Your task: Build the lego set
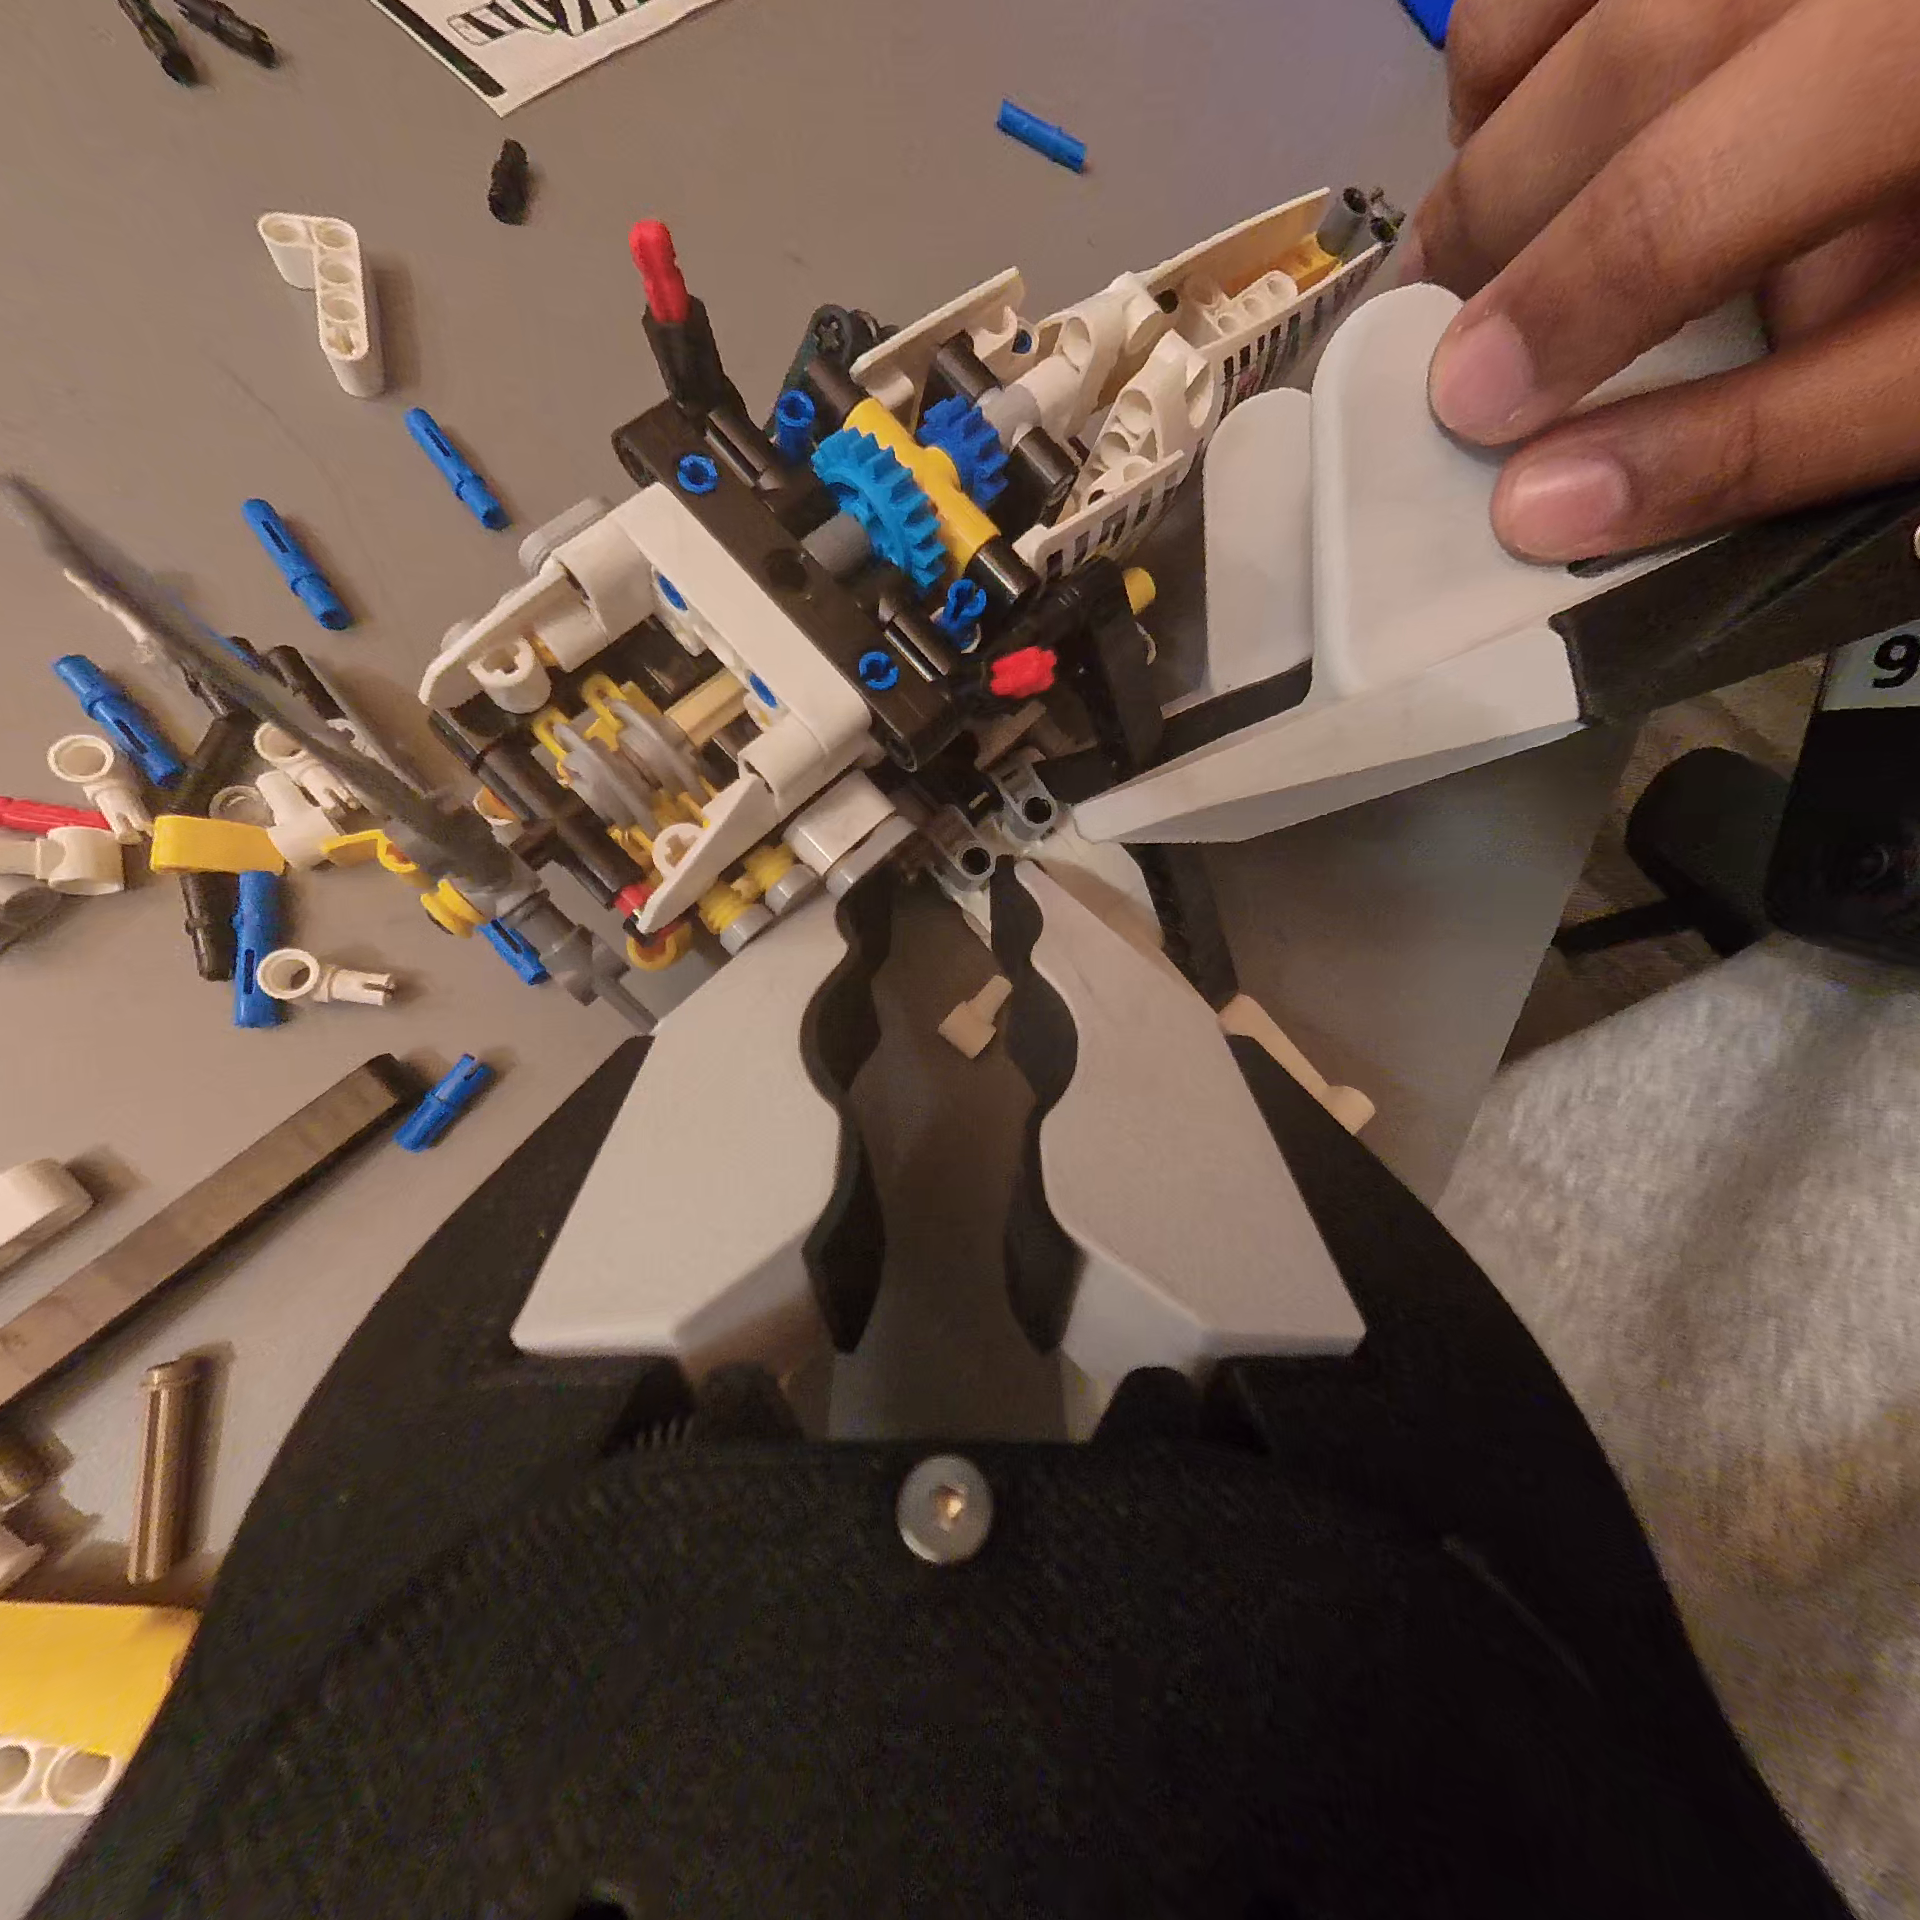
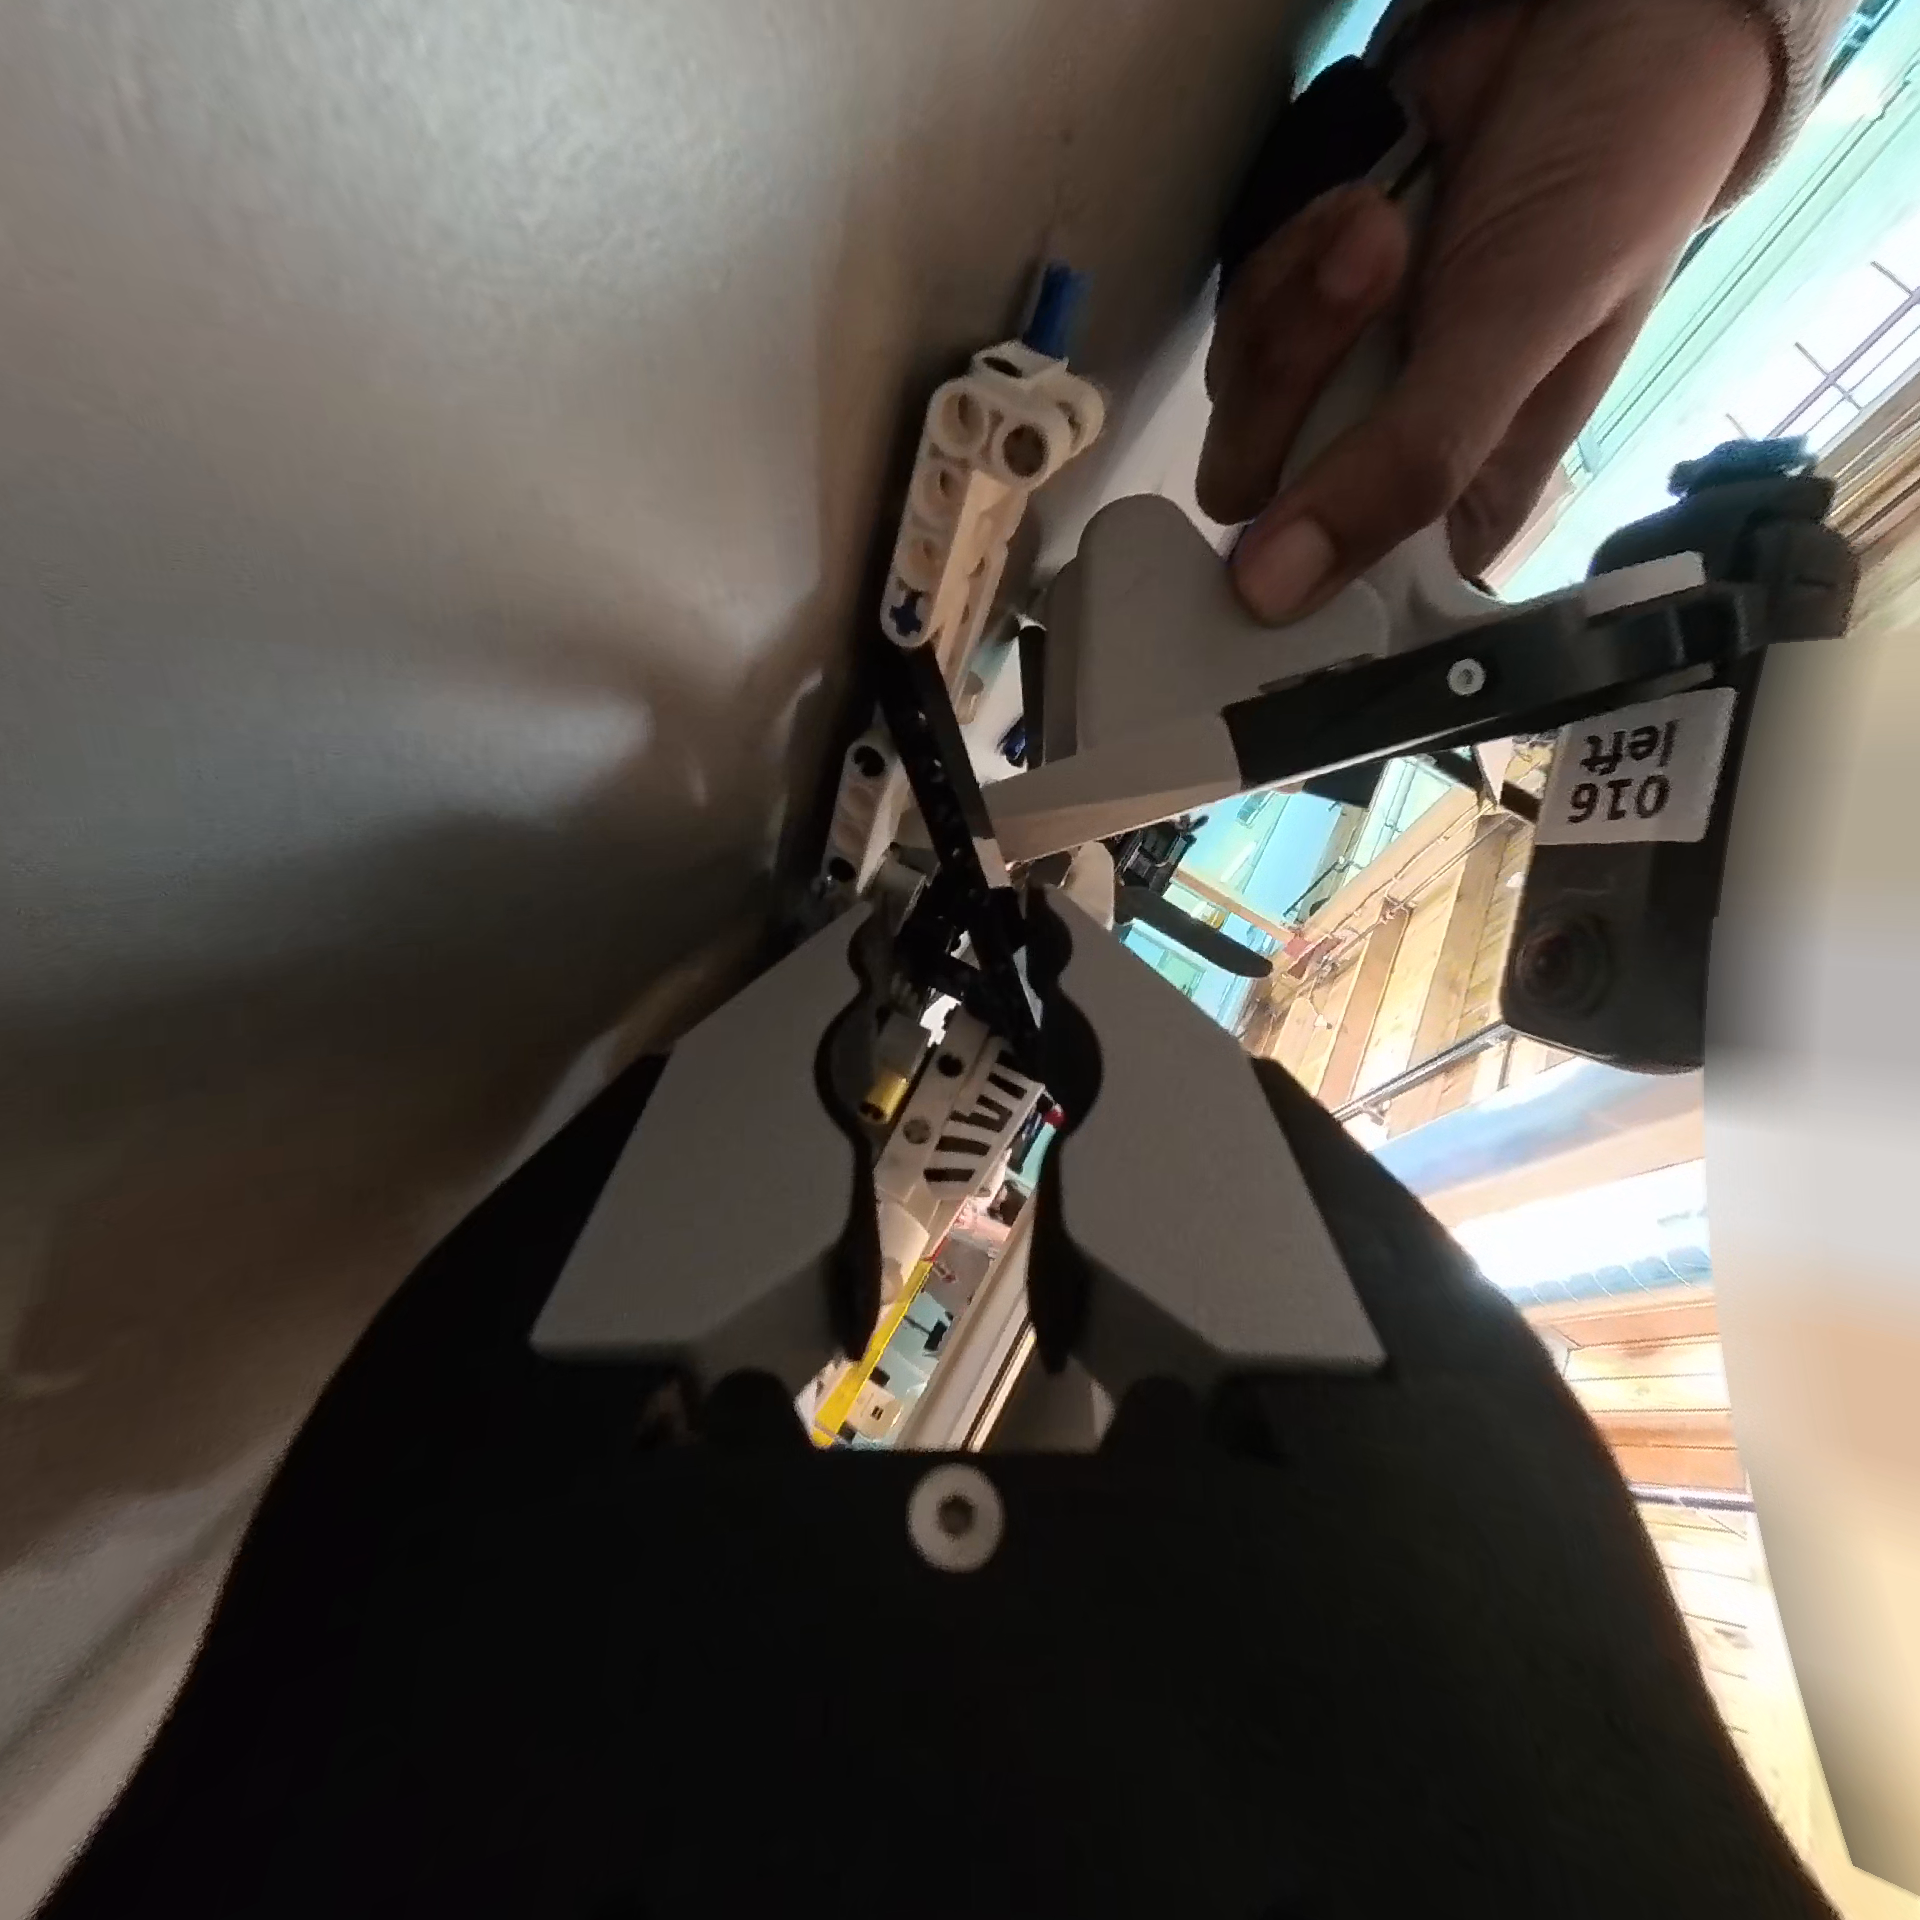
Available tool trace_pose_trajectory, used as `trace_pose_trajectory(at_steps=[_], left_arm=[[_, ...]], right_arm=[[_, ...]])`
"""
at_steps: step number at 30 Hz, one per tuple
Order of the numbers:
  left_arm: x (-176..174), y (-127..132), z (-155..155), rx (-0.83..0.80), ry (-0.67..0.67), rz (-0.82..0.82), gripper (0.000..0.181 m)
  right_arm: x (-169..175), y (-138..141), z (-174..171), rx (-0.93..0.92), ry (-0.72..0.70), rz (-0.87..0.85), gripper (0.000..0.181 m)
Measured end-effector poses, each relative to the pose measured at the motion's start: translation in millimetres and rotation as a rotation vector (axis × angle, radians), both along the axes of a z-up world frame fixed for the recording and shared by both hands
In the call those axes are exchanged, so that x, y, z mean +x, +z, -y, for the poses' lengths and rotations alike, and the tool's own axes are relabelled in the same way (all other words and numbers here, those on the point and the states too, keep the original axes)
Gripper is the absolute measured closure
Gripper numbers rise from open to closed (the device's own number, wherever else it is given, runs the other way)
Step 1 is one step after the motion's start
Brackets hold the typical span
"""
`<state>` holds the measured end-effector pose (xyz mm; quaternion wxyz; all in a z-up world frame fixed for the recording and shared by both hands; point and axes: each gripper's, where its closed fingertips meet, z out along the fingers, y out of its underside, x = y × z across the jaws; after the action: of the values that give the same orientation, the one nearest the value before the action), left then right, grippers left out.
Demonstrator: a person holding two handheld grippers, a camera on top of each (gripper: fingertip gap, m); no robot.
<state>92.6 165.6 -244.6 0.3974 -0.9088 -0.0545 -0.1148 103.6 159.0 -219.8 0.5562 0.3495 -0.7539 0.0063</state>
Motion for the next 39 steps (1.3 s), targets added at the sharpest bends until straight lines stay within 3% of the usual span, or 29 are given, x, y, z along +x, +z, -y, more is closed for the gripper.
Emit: trace_pose_trajectory(at_steps=[39], left_arm=[[-1.0, -0.2, -0.5, -0.002, -0.047, -0.073, 0.163]], right_arm=[[-3.3, -3.2, 1.1, 0.035, 0.080, 0.032, 0.160]])
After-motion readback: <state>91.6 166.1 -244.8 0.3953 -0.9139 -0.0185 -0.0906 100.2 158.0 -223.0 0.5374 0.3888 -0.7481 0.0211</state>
